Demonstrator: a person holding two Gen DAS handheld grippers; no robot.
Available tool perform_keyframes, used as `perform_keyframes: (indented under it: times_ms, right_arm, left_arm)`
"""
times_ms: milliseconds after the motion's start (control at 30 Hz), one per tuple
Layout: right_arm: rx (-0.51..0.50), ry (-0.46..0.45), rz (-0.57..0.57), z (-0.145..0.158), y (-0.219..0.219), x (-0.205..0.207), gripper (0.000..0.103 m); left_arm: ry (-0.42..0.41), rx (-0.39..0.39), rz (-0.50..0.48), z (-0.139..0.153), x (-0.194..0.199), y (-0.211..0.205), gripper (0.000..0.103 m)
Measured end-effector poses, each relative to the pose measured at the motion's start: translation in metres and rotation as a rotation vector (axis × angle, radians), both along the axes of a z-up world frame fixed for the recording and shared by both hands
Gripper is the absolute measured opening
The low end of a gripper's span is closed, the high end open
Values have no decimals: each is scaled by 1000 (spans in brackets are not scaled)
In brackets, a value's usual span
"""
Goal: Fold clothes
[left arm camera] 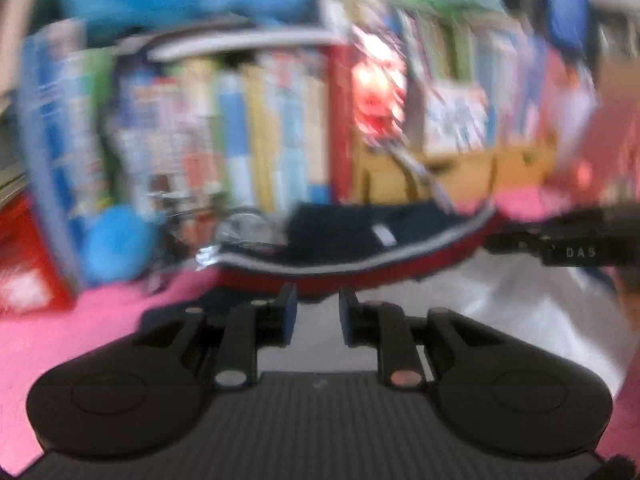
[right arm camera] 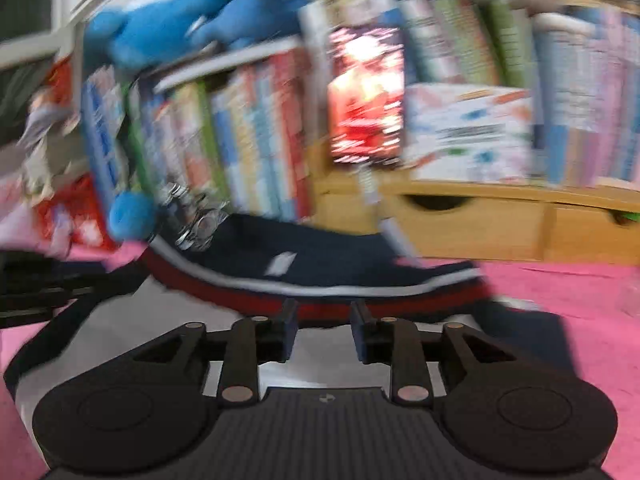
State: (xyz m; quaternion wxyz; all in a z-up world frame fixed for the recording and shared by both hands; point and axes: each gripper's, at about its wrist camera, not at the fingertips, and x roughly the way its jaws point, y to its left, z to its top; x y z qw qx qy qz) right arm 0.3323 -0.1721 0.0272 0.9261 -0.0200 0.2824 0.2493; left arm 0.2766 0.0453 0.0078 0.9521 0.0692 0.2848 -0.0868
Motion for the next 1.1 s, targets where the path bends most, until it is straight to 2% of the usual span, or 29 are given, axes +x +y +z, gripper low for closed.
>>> perform_keyframes:
  times_ms: [33,133,200,267,367,433,467,533,600,667,733,767,833,933,1000,1100]
  right_arm:
    - [-14,7,12,-6,7,4,31]
    - [-19,45,-31,-22,1,20,31]
    - [-8,48,-72,-25,-15,26,30]
    - [-40,34,-151,-31,-30,31,30]
    - [-80,37,-289,-31,-55,34,34]
    - [-83,9,-286,-19,-67,20,41]
    - [-95,-22,-258,-12,-70,8,45]
    - [-122,-82,-157,3,-71,-25,58]
    - [-160,-125,-60,15,-67,-62,62]
    - [-221,-180,32,20,-60,-108,66]
    - [-324,-253,144,20,-47,-154,75]
    - [-386,-287,205,18,-37,-174,75]
    - [-494,-331,320,9,-20,-204,76]
    - [-575,-314,426,-8,6,-223,74]
    - [-553,-270,429,-12,17,-219,71]
    - [-514,-237,367,-11,29,-200,65]
  left_arm:
    - [29,21,7,-8,12,-2,21]
    - [75,-26,85,-22,32,19,24]
    - [87,-49,92,-30,35,34,27]
    - [80,-46,76,-36,34,41,31]
    - [71,-58,96,-26,28,43,31]
    - [16,-71,71,-12,12,45,31]
    - [-14,-86,49,-4,1,47,32]
    - [-67,-91,2,11,-26,46,47]
    - [-109,-64,-47,24,-58,42,51]
    - [-154,17,-109,29,-94,33,51]
    - [-191,124,-183,26,-127,14,55]
    - [-203,182,-224,22,-141,3,57]
    - [-175,262,-326,11,-154,-13,72]
    - [-127,374,-456,-7,-169,-37,73]
    - [-104,409,-479,-19,-167,-47,73]
    - [-77,387,-447,-29,-152,-52,73]
